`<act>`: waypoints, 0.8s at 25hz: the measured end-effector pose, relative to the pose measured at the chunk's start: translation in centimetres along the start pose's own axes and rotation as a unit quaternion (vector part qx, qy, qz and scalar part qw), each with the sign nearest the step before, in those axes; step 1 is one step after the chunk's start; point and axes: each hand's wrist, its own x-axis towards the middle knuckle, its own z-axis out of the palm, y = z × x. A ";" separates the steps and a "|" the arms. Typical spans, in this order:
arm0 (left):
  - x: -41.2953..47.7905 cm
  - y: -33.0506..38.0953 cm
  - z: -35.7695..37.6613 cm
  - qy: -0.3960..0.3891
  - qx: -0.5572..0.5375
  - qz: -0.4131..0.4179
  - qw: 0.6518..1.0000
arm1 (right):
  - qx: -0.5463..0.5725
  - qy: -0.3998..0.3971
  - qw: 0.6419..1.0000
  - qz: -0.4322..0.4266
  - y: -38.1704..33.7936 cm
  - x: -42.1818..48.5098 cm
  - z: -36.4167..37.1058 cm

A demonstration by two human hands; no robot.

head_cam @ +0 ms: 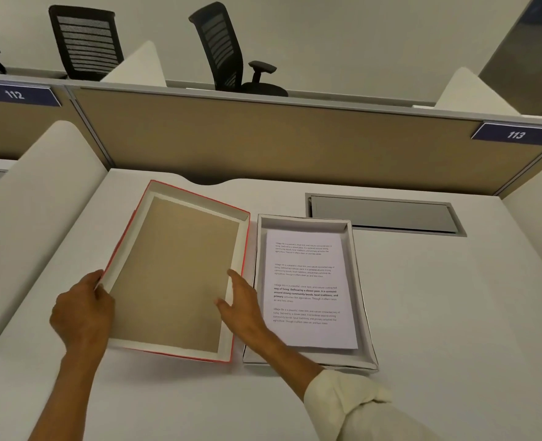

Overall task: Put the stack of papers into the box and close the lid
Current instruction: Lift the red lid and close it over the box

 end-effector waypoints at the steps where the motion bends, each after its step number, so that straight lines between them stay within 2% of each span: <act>1: -0.4 0.9 -0.7 0.014 0.000 0.012 1.000 | 0.018 -0.005 1.000 -0.023 -1.7 0.0 -0.1; 5: -1.6 5.1 -3.0 0.031 -0.002 0.028 0.999 | 0.098 -0.042 0.992 -0.063 -9.3 0.5 0.1; 12: -4.6 10.6 -4.6 0.061 -0.011 0.068 0.996 | 0.248 -0.066 0.967 -0.005 -15.3 1.8 -0.3; 18: -6.6 12.9 -5.6 0.037 -0.026 0.085 0.995 | 0.251 -0.023 0.968 0.007 -15.7 2.0 -1.3; 20: -7.0 13.0 -6.1 0.024 -0.063 0.104 0.992 | 0.238 -0.009 0.971 0.010 -15.7 1.8 -2.0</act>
